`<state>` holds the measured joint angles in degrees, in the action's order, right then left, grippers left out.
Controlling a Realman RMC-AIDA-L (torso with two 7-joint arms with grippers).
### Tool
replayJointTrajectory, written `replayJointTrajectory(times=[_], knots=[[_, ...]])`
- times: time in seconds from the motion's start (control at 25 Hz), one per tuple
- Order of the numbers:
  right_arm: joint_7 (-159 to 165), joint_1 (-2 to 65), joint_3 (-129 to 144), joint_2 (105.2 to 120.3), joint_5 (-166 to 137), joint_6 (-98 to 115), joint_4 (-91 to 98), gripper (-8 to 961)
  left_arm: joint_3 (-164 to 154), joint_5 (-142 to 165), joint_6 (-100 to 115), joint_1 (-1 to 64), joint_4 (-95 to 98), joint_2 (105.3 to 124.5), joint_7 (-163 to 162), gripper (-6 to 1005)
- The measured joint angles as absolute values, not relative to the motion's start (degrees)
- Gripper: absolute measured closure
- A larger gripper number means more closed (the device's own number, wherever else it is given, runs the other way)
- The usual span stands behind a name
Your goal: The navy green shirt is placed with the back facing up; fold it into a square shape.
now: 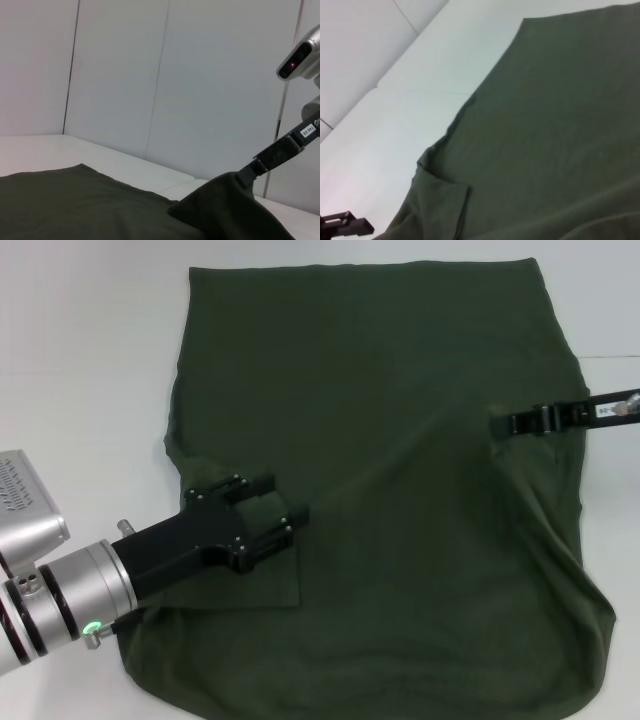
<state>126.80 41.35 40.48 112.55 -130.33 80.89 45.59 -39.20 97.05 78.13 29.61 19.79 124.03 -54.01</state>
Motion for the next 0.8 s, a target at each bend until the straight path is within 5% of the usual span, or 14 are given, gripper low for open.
replayJointTrajectory(times=[0.52, 0.8], knots=[[123.9, 46.6, 41.3, 115.0, -130.5, 75.8, 41.2, 941, -39.2, 96.9, 78.1, 29.4, 19.8, 124.01, -54.0, 372], [124.3, 46.6, 42.2, 115.13, -130.5, 75.9, 40.9, 941, -39.3, 96.9, 78.2, 29.4, 19.7, 124.01, -54.0, 372]])
